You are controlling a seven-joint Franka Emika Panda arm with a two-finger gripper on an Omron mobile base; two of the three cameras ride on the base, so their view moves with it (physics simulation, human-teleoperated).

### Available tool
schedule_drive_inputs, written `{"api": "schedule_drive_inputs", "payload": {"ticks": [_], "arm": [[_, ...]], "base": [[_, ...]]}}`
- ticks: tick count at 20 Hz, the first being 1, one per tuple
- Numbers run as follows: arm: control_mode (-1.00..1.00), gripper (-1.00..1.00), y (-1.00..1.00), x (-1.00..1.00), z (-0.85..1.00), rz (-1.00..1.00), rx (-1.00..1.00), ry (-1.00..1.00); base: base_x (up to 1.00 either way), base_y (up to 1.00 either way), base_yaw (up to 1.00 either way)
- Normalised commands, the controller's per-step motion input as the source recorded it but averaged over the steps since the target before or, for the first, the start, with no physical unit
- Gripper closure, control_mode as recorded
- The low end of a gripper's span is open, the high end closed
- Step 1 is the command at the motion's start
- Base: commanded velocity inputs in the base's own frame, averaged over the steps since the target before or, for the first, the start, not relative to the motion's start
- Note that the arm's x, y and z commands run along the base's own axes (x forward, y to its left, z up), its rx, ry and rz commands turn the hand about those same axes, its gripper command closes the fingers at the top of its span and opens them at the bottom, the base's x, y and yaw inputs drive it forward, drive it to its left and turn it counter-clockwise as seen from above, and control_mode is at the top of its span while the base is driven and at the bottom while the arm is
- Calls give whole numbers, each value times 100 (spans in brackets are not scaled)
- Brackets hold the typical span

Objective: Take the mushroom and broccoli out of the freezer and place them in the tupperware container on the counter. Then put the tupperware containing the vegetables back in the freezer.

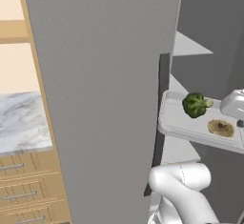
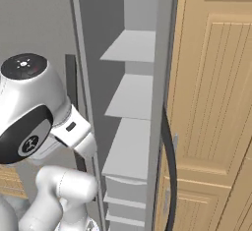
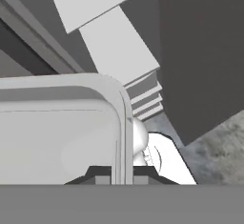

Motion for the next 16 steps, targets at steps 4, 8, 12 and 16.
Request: {"api": "schedule_drive_inputs", "payload": {"ticks": [4,8,12,16], "arm": [[100,100,0,0,0,0,0,0],[-100,100,-21,-13,0,-14,0,-1],[-100,100,-19,-52,3,-29,6,-2],[-100,100,-13,-34,10,-36,10,-2]], "base": [[32,-7,-20],[0,0,0],[0,0,0],[0,0,0]]}}
